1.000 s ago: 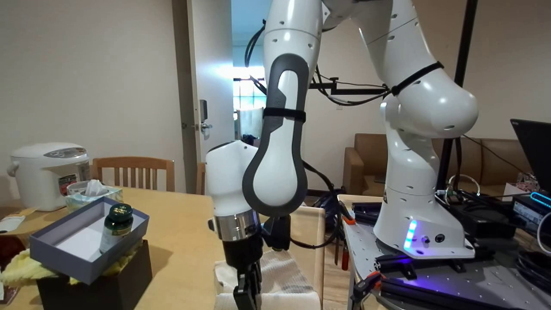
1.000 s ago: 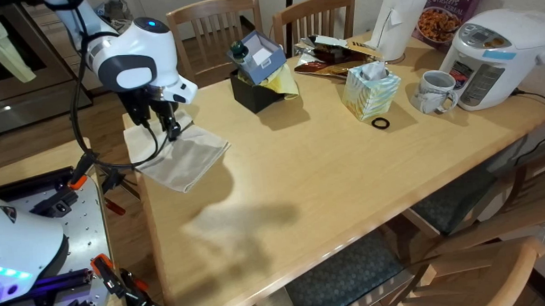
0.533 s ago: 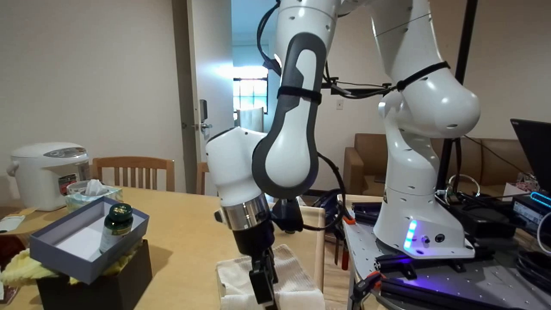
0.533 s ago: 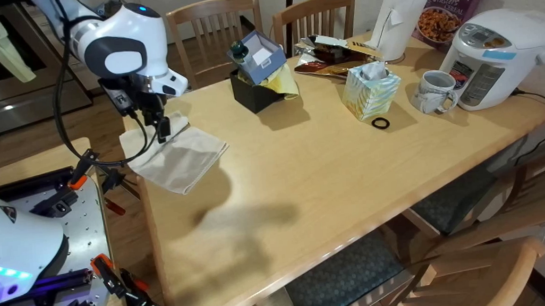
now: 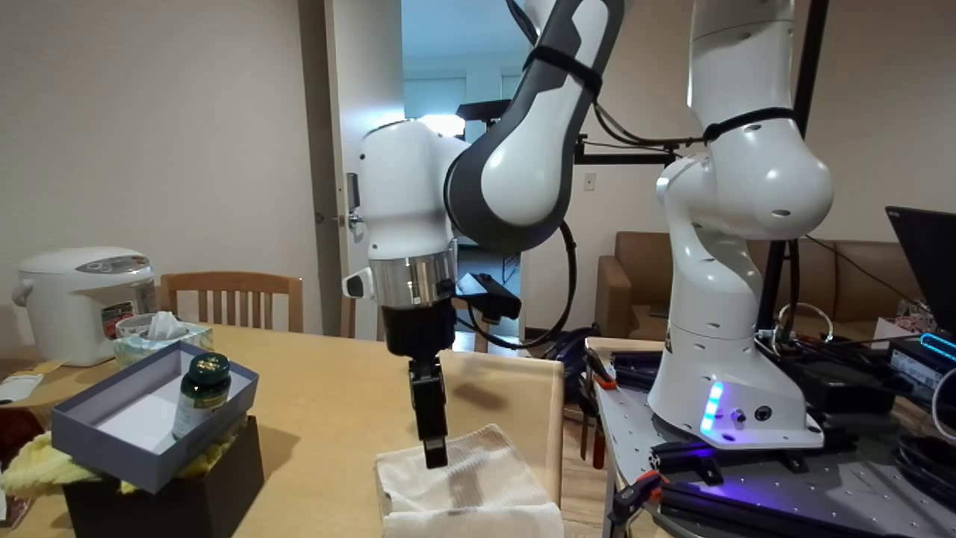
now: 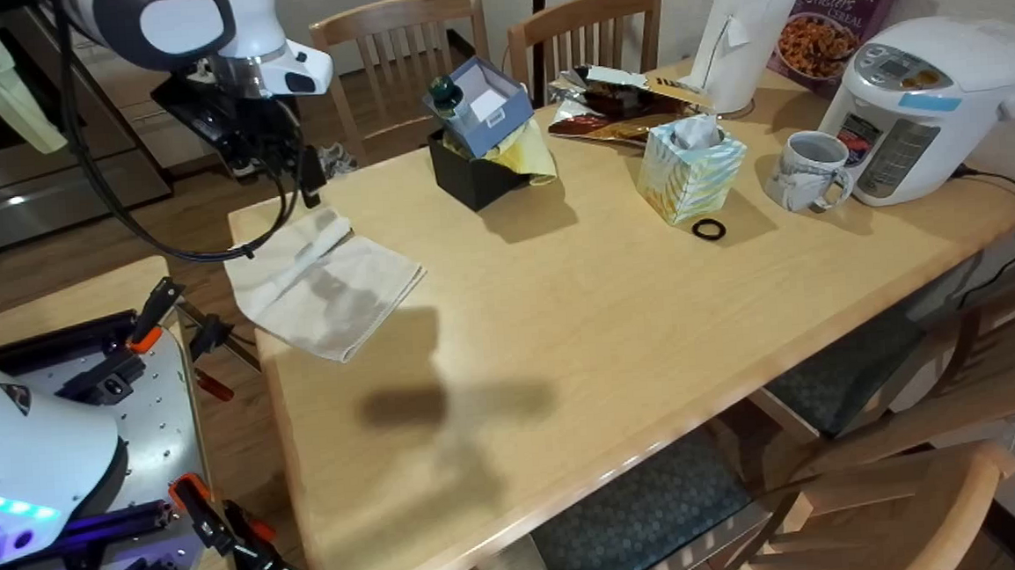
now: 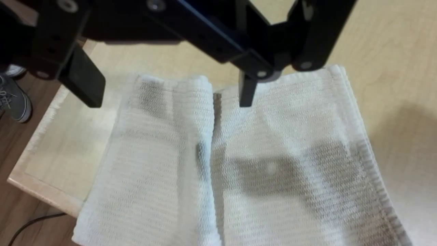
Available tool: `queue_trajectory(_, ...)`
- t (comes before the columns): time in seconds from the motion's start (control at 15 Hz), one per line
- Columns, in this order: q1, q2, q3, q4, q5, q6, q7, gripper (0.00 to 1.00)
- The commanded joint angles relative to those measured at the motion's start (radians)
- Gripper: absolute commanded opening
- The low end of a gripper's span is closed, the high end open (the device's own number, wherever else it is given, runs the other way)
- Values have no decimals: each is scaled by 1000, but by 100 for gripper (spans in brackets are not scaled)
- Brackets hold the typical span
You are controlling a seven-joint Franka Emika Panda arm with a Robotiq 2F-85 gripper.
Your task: Use the cloth to wipe the table
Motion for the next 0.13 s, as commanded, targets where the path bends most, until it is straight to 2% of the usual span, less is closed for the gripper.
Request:
queue_trajectory(0.0, 4, -8, -3, -6, 1, -2, -2, 100)
queue_trajectory(0.07, 4, -9, -3, -10, 1, -2, -3, 100)
